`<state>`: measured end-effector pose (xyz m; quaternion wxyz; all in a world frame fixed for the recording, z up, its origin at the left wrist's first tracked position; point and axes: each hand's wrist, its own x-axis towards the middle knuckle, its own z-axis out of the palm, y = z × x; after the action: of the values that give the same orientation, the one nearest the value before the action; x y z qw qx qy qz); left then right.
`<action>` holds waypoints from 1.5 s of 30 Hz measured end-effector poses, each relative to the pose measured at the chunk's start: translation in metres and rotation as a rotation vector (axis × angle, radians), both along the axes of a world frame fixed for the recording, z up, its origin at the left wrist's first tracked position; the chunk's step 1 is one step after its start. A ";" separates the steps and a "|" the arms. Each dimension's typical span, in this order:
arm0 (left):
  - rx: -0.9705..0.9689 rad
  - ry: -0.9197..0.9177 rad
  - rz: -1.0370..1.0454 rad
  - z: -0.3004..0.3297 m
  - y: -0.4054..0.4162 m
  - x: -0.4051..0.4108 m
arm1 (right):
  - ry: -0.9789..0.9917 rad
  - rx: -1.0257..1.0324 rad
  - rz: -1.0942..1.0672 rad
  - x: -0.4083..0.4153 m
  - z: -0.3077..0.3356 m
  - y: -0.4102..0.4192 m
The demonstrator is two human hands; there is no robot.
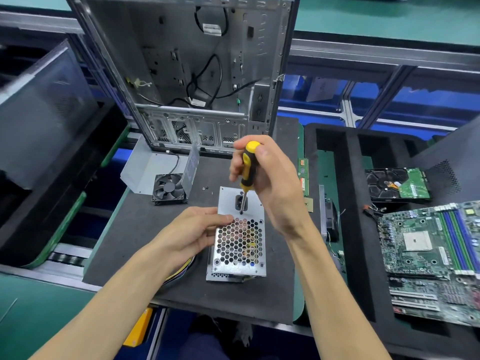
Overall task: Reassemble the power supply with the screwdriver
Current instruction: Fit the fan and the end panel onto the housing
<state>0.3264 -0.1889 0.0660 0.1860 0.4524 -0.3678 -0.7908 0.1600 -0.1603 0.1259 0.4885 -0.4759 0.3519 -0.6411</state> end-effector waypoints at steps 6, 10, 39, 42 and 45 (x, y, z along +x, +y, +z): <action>0.004 0.022 0.001 -0.001 0.000 0.002 | 0.053 0.000 0.000 0.004 0.000 -0.002; 0.012 0.028 0.005 -0.003 -0.001 0.003 | 0.007 0.023 0.038 0.005 0.002 -0.001; -0.020 0.044 -0.014 -0.003 0.001 0.006 | 0.078 0.010 0.016 0.009 0.003 0.006; -0.013 0.048 -0.011 -0.003 0.001 0.005 | -0.003 0.025 0.037 0.008 0.002 0.006; -0.020 0.040 -0.008 -0.003 0.001 0.004 | -0.016 0.001 0.034 0.009 0.002 0.006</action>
<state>0.3305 -0.1879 0.0629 0.1947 0.4333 -0.3738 -0.7966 0.1691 -0.1538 0.1278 0.5025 -0.4766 0.3400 -0.6362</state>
